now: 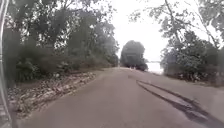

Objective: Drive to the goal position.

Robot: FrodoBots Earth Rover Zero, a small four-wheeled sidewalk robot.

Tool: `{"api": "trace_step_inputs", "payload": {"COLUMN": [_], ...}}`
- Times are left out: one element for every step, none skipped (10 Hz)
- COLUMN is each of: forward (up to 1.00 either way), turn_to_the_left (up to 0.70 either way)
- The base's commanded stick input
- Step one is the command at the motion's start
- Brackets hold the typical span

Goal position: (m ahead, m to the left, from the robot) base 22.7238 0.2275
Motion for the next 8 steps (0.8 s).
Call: {"api": "trace_step_inputs", "payload": {"forward": [0.70,0.70,0.70,0.70,0.70,0.70,0.70,0.70], "turn_to_the_left": [0.00,0.00,0.00,0.00,0.00,0.00,0.00,0.00]}}
